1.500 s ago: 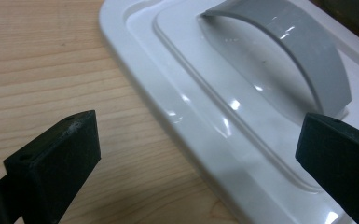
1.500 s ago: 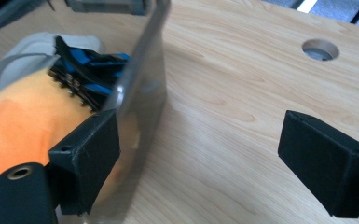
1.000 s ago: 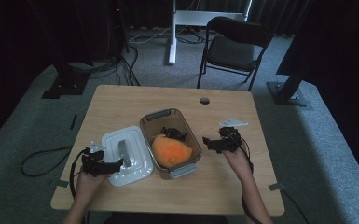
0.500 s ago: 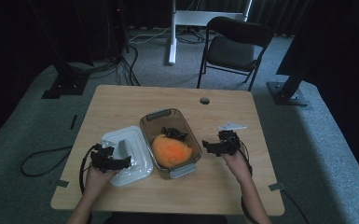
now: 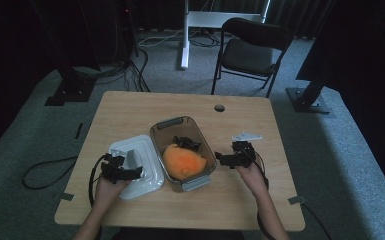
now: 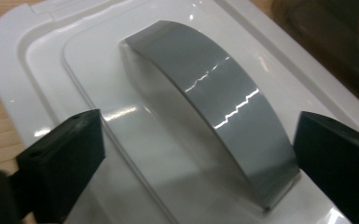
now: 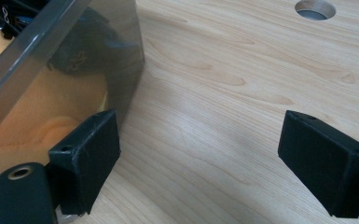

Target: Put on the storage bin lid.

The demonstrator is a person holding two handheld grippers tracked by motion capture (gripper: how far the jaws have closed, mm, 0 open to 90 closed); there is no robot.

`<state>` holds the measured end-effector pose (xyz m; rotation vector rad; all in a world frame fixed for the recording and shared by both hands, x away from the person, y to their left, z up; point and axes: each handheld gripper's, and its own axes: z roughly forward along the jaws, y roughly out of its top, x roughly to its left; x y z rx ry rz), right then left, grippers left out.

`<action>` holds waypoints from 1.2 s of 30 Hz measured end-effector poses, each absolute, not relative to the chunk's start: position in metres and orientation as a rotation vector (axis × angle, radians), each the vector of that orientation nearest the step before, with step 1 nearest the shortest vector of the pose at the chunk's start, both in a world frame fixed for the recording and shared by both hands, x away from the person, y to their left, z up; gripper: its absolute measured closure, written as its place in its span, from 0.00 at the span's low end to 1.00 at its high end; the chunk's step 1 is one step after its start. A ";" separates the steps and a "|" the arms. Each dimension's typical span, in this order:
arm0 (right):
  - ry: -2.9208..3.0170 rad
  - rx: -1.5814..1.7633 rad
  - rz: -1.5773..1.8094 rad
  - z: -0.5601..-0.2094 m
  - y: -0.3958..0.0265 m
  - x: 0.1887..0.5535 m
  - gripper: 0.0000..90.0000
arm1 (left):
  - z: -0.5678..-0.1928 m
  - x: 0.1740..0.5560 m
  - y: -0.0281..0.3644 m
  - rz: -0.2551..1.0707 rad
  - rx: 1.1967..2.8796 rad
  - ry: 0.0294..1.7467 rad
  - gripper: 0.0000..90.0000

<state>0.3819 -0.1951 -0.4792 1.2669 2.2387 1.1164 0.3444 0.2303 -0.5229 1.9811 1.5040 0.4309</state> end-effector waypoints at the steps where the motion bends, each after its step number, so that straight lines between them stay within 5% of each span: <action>1: 2.240 1.266 1.115 -0.480 -0.195 0.382 0.14 | -0.524 0.345 0.230 0.425 1.983 1.506 0.07; 7: 2.243 1.259 1.116 -0.482 -0.191 0.381 0.14 | -0.522 0.342 0.229 0.435 1.981 1.494 0.13; 9: 2.249 1.255 1.112 -0.483 -0.189 0.381 0.14 | -0.520 0.340 0.230 0.413 1.948 1.475 0.31; 15: 2.245 1.255 1.118 -0.485 -0.187 0.380 0.14 | -0.519 0.337 0.230 0.420 1.919 1.455 0.58; 25: 2.264 1.269 1.107 -0.494 -0.188 0.381 0.14 | -0.513 0.332 0.249 0.397 1.784 1.481 0.75; 36: 2.313 1.254 1.124 -0.500 -0.182 0.381 0.14 | -0.501 0.325 0.264 0.441 1.723 1.479 0.76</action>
